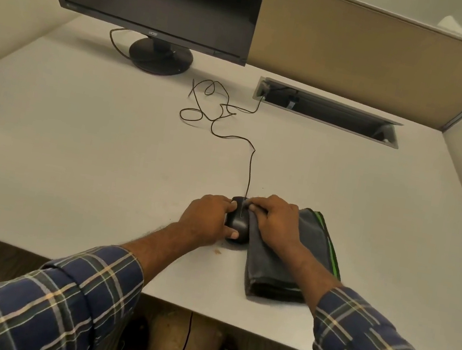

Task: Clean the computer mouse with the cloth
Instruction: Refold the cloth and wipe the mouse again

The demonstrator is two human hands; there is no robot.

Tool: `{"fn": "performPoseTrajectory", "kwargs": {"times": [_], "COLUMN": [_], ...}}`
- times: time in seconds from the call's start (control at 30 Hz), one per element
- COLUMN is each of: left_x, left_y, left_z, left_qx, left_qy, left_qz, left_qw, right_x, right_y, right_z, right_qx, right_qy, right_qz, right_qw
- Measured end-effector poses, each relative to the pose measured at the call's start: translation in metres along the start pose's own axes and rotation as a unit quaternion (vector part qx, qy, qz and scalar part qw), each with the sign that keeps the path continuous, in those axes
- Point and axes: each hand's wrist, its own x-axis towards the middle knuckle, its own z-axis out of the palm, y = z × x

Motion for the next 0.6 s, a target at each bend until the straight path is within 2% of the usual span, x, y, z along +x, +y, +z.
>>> {"fn": "performPoseTrajectory", "kwargs": {"times": [0.1, 0.27, 0.33, 0.47, 0.6], "left_x": [-0.002, 0.0, 0.0, -0.002, 0.001], "left_y": [0.004, 0.005, 0.004, 0.002, 0.002], "left_z": [-0.001, -0.004, -0.004, -0.003, -0.004], "left_qx": [0.014, 0.029, 0.043, 0.055, 0.066], "left_qy": [-0.008, 0.0, 0.006, 0.014, 0.0], "left_qz": [-0.003, 0.006, 0.017, 0.038, 0.044], "left_qw": [1.0, 1.0, 0.999, 0.998, 0.997], "right_x": [0.011, -0.009, -0.025, -0.046, -0.026], "right_y": [0.003, 0.004, 0.003, -0.001, 0.002], "right_z": [-0.006, -0.018, -0.019, -0.008, -0.002], "right_qx": [-0.035, 0.035, 0.05, 0.029, -0.026], "right_qy": [-0.019, 0.076, 0.068, 0.002, 0.027], "right_qz": [0.032, 0.074, 0.065, 0.002, 0.027], "right_qw": [0.999, 0.994, 0.994, 1.0, 0.999]}}
